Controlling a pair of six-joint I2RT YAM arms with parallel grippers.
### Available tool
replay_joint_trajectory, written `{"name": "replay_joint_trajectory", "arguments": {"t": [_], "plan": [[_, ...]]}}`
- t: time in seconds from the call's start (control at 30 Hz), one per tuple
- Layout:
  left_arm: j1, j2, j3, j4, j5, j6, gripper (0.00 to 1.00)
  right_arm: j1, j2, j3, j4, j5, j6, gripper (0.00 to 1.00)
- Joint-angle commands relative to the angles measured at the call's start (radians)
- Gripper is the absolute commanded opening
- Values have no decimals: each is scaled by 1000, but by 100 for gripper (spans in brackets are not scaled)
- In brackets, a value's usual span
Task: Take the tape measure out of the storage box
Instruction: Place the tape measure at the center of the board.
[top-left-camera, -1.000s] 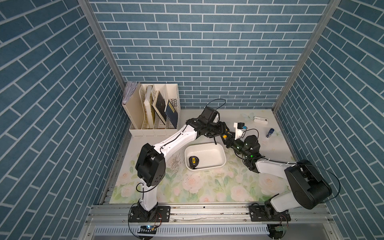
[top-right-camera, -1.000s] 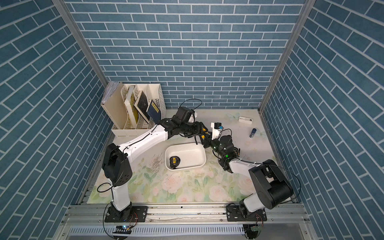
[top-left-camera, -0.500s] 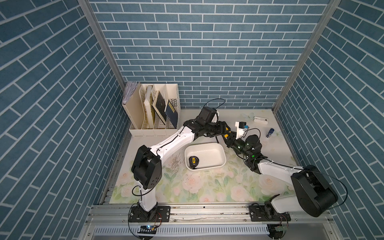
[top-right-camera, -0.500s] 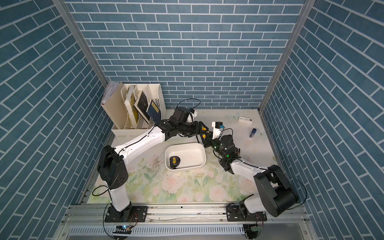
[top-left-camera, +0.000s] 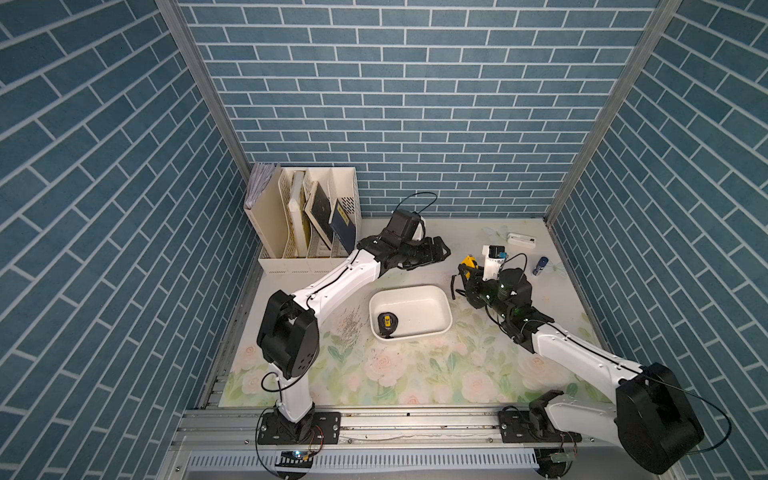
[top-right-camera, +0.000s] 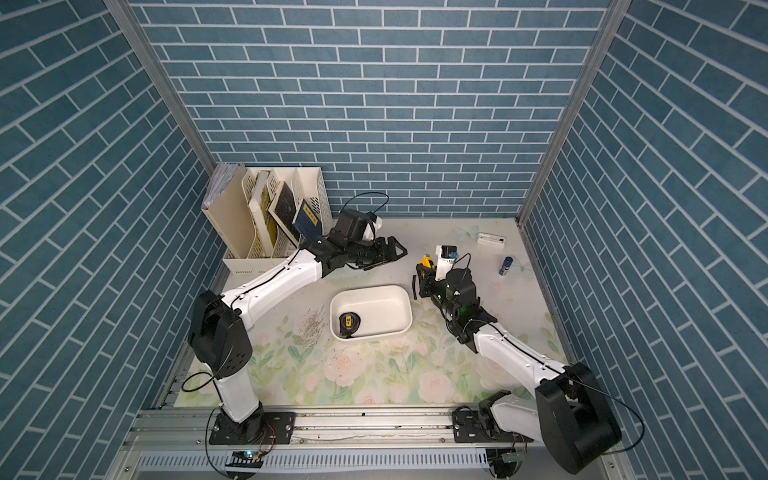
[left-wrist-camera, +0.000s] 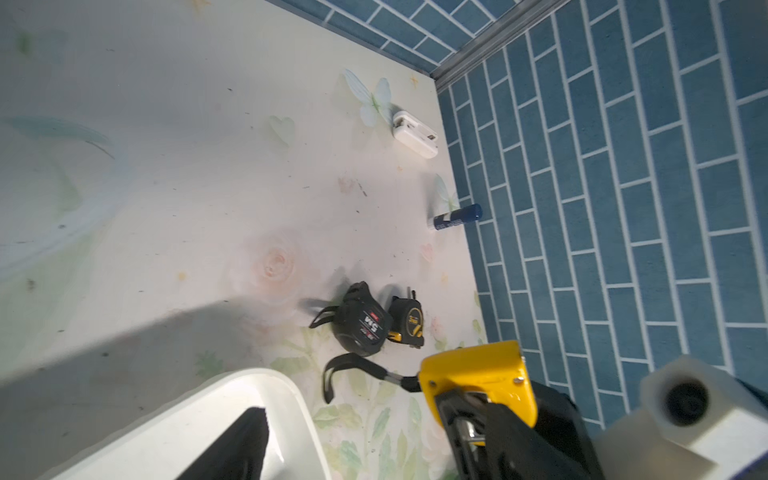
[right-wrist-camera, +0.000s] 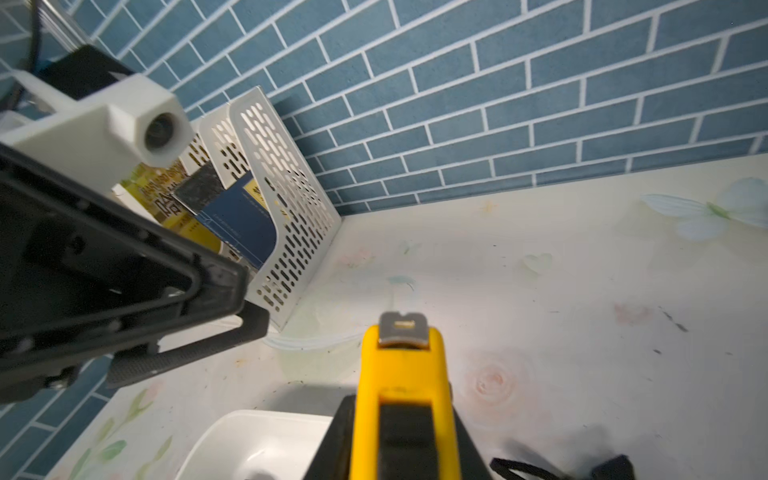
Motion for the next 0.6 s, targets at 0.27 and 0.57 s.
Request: {"name": "replay_joint_trajectory", "arguments": {"t": [0.27, 0.57], "plan": [[18, -39, 105, -206, -286, 145, 86, 53, 20, 214, -754, 415, 98, 0], [19, -56, 55, -213, -344, 153, 85, 104, 159, 232, -1040, 625, 291, 0]]}}
